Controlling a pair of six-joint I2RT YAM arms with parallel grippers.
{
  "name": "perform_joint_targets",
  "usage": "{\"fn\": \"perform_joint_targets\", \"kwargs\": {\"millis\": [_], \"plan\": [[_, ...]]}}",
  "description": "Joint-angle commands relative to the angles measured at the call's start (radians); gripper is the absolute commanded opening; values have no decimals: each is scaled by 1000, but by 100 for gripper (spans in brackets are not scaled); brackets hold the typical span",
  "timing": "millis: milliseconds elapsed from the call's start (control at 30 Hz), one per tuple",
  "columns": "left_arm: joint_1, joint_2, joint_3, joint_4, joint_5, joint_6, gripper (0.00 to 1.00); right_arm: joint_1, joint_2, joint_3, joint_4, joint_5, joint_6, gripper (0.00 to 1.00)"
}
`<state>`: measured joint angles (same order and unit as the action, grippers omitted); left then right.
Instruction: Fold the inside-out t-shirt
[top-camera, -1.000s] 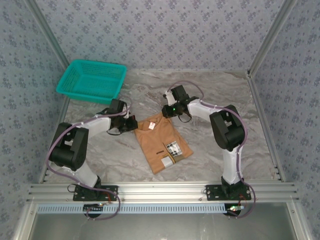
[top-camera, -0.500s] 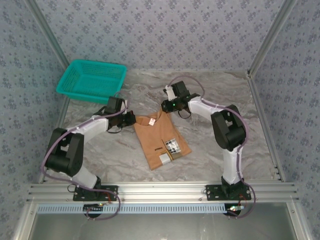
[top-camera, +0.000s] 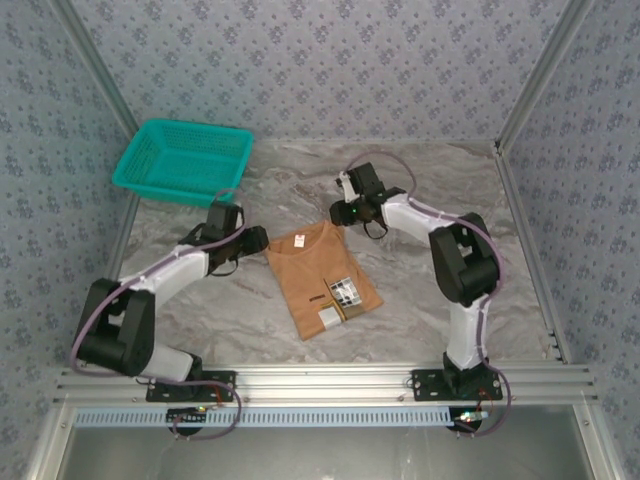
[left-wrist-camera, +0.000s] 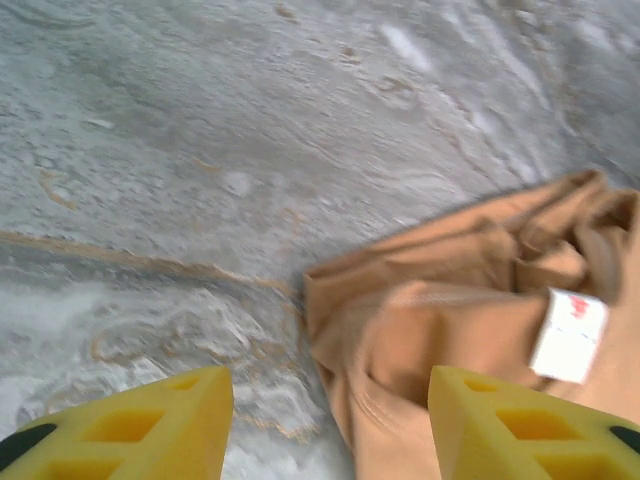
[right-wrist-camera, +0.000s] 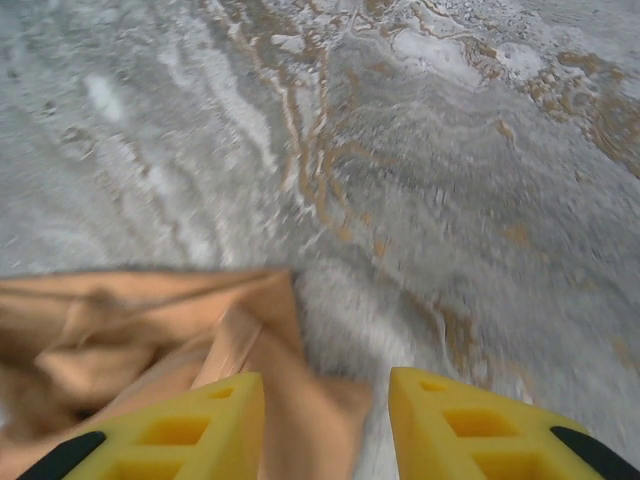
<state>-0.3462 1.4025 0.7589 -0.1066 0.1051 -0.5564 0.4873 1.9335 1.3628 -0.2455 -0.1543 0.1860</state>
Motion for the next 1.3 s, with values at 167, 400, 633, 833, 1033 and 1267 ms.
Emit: {"fn": "perform_joint_targets", "kwargs": {"millis": [167,400,633,833,1033,1267], "plan": [[-69,85,-3,113,242,-31,52,89,-55,-147,84,-160,26,39],[-70,203,71,71,244,17,51,83,-20,-218,44,-145,65,34],[-62,108,68,47,237,72,53,96,-175,-404,52,-124,157,34],[-22,138,91,24,274,91,58,46,-271,-358,-11,-78,96,46],[-22,241,175,-11,347,125,68,-32,-254,-306,-85,-6,15,68],[-32,344,245,-57,370,156,70,-50,-118,-208,-84,-60,-5,75]]}}
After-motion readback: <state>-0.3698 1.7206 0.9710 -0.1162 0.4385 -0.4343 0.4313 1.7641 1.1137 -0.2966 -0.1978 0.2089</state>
